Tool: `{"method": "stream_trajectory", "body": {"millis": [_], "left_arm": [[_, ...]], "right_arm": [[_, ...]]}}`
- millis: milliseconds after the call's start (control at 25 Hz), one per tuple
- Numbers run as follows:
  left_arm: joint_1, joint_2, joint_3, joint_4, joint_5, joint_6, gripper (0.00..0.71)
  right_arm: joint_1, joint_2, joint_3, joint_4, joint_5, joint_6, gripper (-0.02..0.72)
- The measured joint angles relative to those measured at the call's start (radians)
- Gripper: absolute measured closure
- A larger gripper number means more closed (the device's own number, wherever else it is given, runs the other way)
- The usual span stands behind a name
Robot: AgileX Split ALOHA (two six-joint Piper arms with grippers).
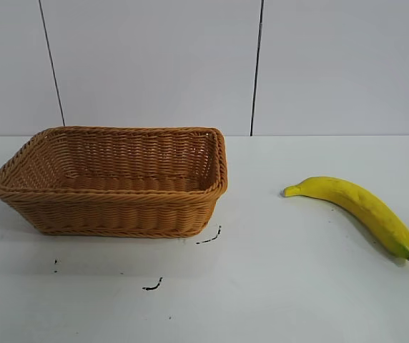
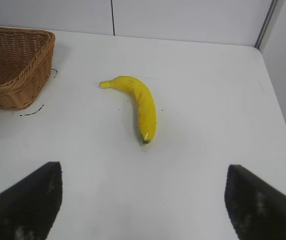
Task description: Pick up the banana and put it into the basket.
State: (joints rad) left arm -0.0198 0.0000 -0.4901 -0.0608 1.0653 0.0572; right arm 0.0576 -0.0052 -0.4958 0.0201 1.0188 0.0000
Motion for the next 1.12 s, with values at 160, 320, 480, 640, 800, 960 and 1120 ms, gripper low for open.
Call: {"method": "stream_trajectory", "body": {"millis": [160, 320, 480, 640, 800, 960, 1120], "left_arm": [[0.000, 0.000, 0.000, 0.000, 0.000, 0.000, 0.015], [0.000, 0.000, 0.000, 0.000, 0.000, 0.000, 0.015], [0.000, 0.000, 0.000, 0.000, 0.000, 0.000, 0.015], [0.000, 0.000, 0.000, 0.000, 0.000, 0.000, 0.015], [0.000, 0.000, 0.000, 0.000, 0.000, 0.000, 0.015], [0.000, 0.000, 0.000, 0.000, 0.000, 0.000, 0.015], [0.000, 0.000, 0.000, 0.000, 0.000, 0.000, 0.015]], "right_arm": [[0.000, 0.000, 0.000, 0.000, 0.000, 0.000, 0.071], [0.000, 0.000, 0.000, 0.001, 0.000, 0.000, 0.071], [0.000, 0.000, 0.000, -0.008, 0.000, 0.000, 0.071], [0.000, 0.050, -0.033, -0.012, -0.002, 0.000, 0.071], [0.000, 0.222, -0.101, -0.012, -0.005, 0.000, 0.071], [0.000, 0.470, -0.194, -0.012, -0.006, 0.000, 0.071], [0.000, 0.720, -0.304, -0.012, -0.006, 0.000, 0.071]]}}
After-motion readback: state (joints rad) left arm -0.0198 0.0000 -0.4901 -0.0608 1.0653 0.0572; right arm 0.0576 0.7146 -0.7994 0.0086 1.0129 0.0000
